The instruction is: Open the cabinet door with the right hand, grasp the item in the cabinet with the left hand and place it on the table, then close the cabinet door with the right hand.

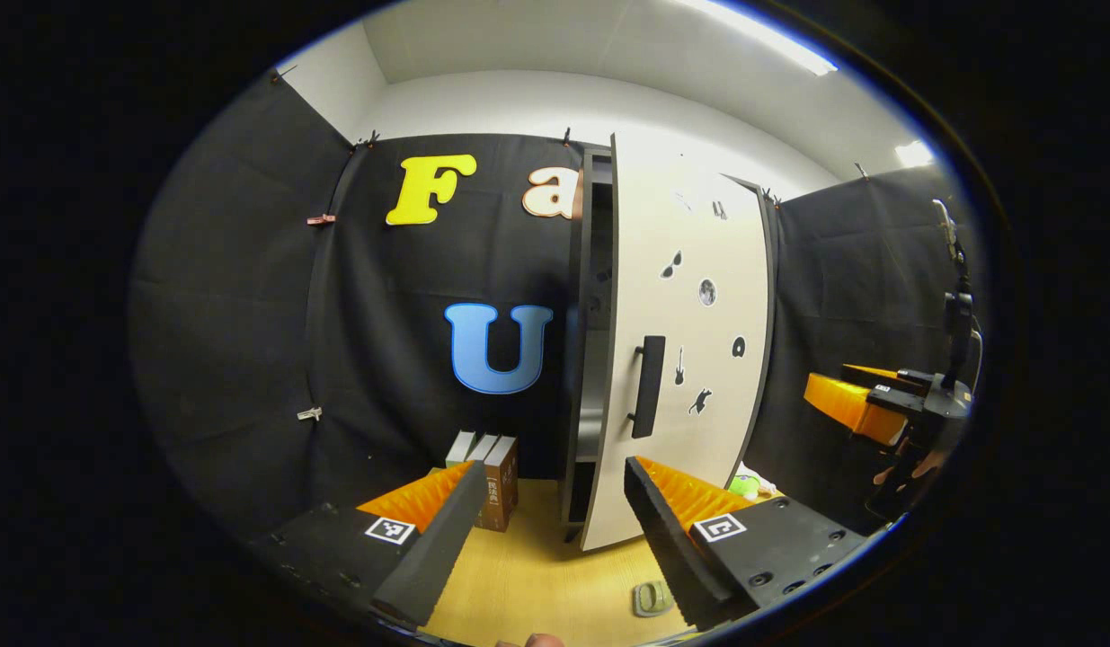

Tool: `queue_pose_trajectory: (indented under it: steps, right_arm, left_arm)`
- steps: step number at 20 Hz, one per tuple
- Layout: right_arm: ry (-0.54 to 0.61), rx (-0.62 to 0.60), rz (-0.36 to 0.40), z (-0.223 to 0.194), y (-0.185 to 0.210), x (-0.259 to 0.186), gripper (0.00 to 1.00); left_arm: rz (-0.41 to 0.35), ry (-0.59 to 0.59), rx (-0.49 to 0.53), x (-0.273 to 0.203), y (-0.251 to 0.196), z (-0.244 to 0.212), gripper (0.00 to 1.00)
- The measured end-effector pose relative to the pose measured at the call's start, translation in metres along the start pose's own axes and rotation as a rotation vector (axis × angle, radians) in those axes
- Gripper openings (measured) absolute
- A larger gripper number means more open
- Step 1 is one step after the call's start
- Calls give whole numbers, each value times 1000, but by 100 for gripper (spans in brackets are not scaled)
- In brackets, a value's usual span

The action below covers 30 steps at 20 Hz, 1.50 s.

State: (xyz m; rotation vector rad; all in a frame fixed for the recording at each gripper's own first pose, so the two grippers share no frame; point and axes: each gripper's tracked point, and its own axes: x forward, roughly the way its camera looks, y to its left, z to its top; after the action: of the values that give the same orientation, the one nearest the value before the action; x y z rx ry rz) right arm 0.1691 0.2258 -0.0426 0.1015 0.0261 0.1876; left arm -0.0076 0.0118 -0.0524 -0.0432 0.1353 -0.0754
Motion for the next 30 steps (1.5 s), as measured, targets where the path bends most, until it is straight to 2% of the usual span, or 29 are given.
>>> queue_pose_trajectory:
  steps: [13, 24, 30]
  right_arm:
    - [-70, 6, -42, 24, -6, -15, 97]
    - [-74, 0, -87, 18, -24, -19, 97]
    - [-77, -8, -90, 16, -25, -19, 97]
  left_arm:
    - [-46, -41, 6, 19, 0, 14, 97]
    - [-101, -62, -21, 18, -28, 16, 96]
    - [-93, -67, -21, 15, -28, 18, 96]
